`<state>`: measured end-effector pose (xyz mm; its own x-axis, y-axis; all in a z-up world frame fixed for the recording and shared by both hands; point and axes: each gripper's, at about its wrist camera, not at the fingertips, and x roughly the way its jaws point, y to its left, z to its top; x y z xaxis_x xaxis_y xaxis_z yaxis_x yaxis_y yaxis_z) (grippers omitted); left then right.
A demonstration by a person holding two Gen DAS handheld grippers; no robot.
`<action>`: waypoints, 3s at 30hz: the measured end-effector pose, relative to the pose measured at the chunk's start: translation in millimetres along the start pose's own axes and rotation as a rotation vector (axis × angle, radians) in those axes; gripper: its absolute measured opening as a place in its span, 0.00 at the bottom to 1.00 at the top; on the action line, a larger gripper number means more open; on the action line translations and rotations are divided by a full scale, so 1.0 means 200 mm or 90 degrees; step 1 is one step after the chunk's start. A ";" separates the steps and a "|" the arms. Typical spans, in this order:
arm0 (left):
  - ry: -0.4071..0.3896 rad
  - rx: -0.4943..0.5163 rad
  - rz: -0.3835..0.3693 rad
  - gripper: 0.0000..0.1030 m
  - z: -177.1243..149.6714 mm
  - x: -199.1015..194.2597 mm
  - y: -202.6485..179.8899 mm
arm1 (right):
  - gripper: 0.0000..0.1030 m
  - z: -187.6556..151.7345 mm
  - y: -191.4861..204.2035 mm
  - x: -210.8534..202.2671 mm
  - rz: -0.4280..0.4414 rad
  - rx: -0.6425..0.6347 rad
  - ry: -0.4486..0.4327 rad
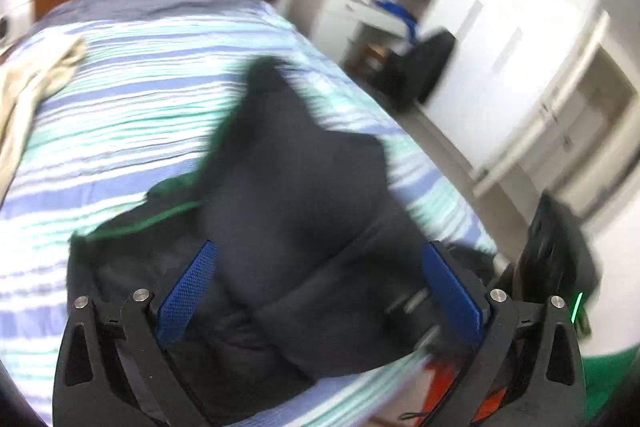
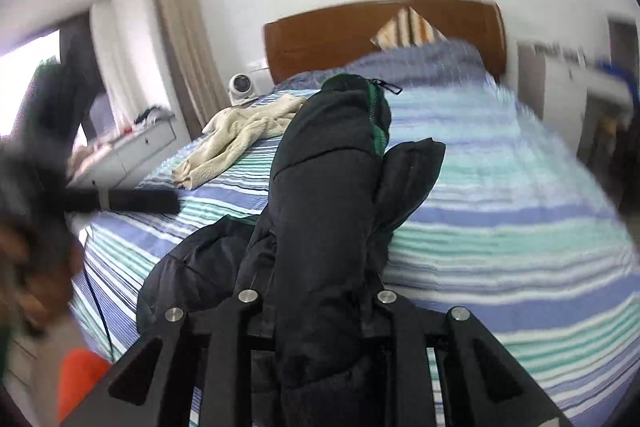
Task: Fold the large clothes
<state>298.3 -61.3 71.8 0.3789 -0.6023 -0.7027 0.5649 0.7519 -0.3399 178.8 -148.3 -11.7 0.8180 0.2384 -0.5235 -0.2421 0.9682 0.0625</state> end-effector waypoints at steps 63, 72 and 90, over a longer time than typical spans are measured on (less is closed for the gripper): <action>0.105 -0.023 0.196 0.32 -0.26 0.04 0.60 | 0.43 -0.20 -0.02 0.46 0.330 0.173 0.098; 0.074 -0.223 0.160 0.35 -0.48 0.02 1.12 | 0.38 -0.24 0.34 0.90 0.327 0.134 0.195; 0.025 -0.349 0.089 0.44 -0.69 0.22 1.37 | 0.35 0.44 0.15 1.25 0.194 0.118 0.315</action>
<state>369.2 155.3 -137.7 0.3889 -0.4837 -0.7841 0.0440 0.8599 -0.5086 421.5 -52.3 -66.8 0.3762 0.4869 -0.7883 -0.2957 0.8694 0.3959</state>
